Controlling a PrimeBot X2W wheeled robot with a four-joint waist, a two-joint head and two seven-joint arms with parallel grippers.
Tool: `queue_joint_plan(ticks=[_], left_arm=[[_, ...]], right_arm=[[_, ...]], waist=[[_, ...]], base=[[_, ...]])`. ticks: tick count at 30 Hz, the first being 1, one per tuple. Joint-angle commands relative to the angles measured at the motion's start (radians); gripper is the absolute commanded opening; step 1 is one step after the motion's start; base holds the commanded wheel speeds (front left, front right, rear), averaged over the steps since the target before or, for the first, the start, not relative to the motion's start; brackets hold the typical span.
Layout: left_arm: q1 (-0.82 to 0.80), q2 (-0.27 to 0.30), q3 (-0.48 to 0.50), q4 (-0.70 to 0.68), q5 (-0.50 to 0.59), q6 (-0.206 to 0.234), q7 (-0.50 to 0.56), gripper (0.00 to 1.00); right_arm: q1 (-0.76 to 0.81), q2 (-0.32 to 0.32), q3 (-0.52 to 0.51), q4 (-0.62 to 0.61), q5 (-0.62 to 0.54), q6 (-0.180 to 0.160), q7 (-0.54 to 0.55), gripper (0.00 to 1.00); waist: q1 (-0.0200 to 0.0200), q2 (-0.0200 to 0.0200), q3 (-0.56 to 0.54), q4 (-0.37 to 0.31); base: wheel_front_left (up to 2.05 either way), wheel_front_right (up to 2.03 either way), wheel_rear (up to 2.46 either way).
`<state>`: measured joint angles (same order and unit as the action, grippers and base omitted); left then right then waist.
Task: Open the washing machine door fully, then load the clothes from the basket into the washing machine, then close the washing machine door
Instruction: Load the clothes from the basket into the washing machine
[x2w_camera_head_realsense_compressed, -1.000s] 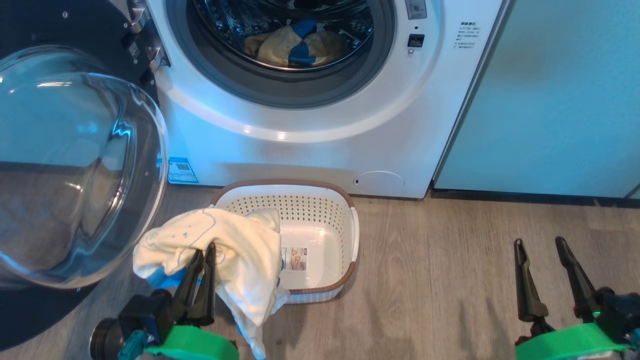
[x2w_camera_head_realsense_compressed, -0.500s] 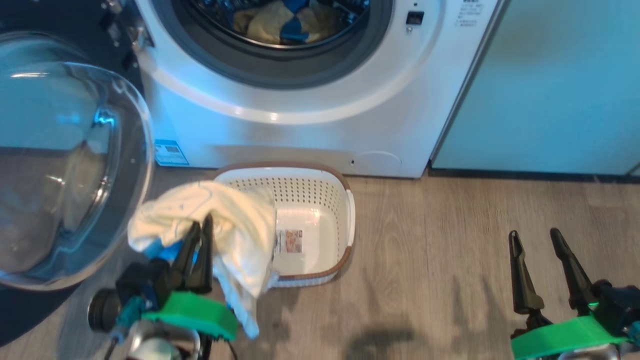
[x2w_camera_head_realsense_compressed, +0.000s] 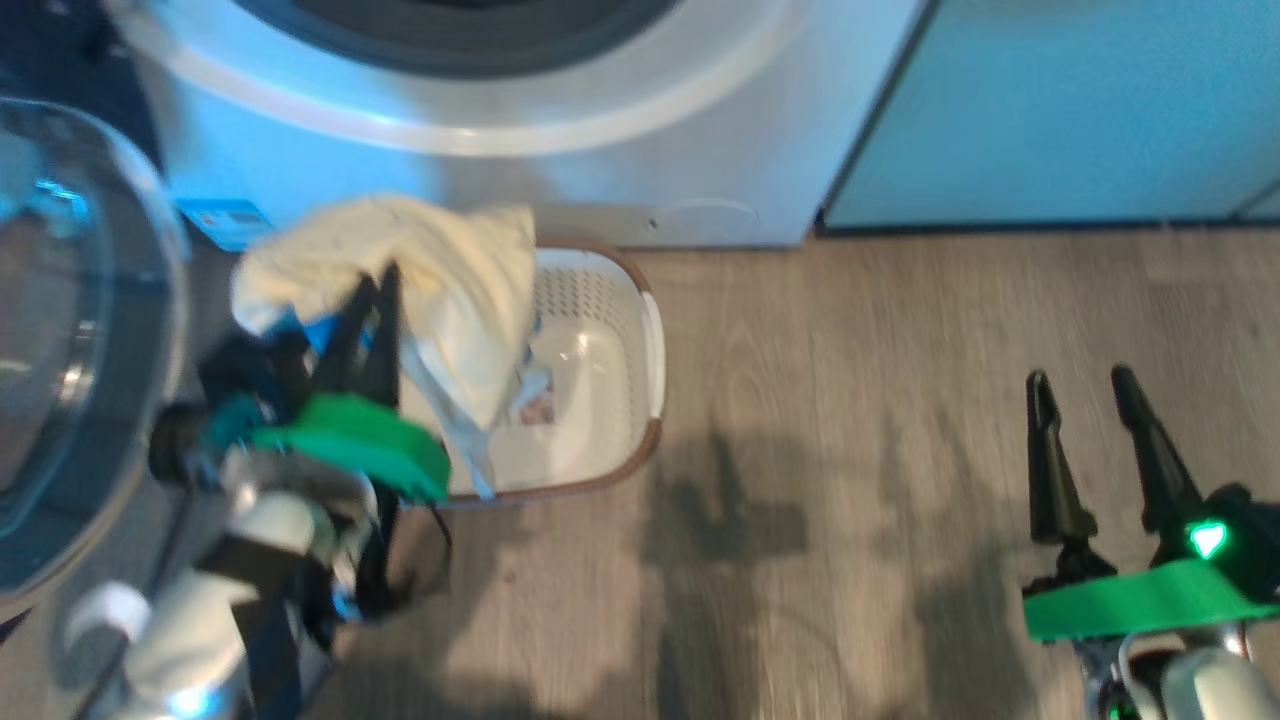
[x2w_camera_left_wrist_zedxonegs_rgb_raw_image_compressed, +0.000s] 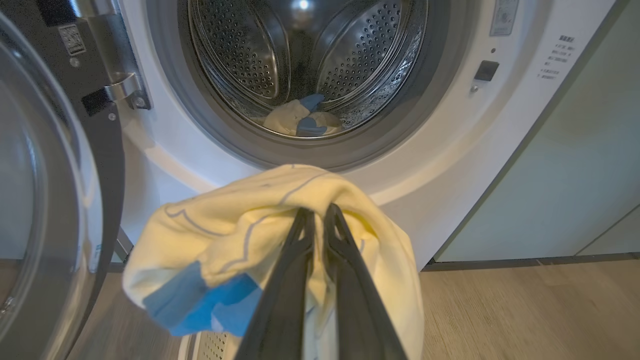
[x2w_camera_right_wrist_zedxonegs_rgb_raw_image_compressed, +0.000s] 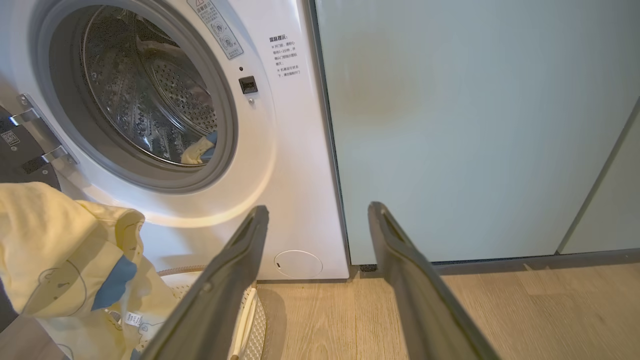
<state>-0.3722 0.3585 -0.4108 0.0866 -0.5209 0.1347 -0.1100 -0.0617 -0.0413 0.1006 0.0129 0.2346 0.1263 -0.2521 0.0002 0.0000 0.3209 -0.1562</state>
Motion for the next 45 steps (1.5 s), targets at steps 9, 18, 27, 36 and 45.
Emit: queue_joint_plan(ticks=[9,18,27,36,45], left_arm=[[-0.264,0.098,0.105,0.084,-0.050,-0.051,0.110,0.00],[-0.520,0.192,0.123,0.191,-0.064,-0.098,0.285,0.00],[-0.810,0.277,0.110,0.274,-0.036,-0.145,0.448,0.00],[-1.040,0.313,0.091,0.312,-0.015,-0.183,0.554,0.00],[-1.184,0.350,0.075,0.337,0.013,-0.205,0.603,0.00]], right_arm=[[-0.089,-0.009,0.040,-0.068,0.074,0.004,-0.010,1.00],[-0.126,-0.009,0.069,-0.088,0.153,0.004,-0.010,1.00],[-0.143,-0.009,0.089,-0.115,0.219,0.004,-0.010,1.00],[-0.170,-0.009,0.132,-0.146,0.284,0.004,-0.010,1.00],[-0.184,-0.009,0.181,-0.183,0.344,0.004,-0.010,1.00]], waist=[[-0.0002,0.0000,0.152,-0.122],[-0.0002,0.0000,0.237,-0.200],[-0.0002,0.0000,0.327,-0.249],[-0.0002,0.0000,0.426,-0.296],[-0.0002,0.0000,0.511,-0.350]], base=[[0.00,0.00,0.00],[0.00,0.00,0.00],[0.00,0.00,0.00],[0.00,0.00,0.00],[0.00,0.00,0.00]])
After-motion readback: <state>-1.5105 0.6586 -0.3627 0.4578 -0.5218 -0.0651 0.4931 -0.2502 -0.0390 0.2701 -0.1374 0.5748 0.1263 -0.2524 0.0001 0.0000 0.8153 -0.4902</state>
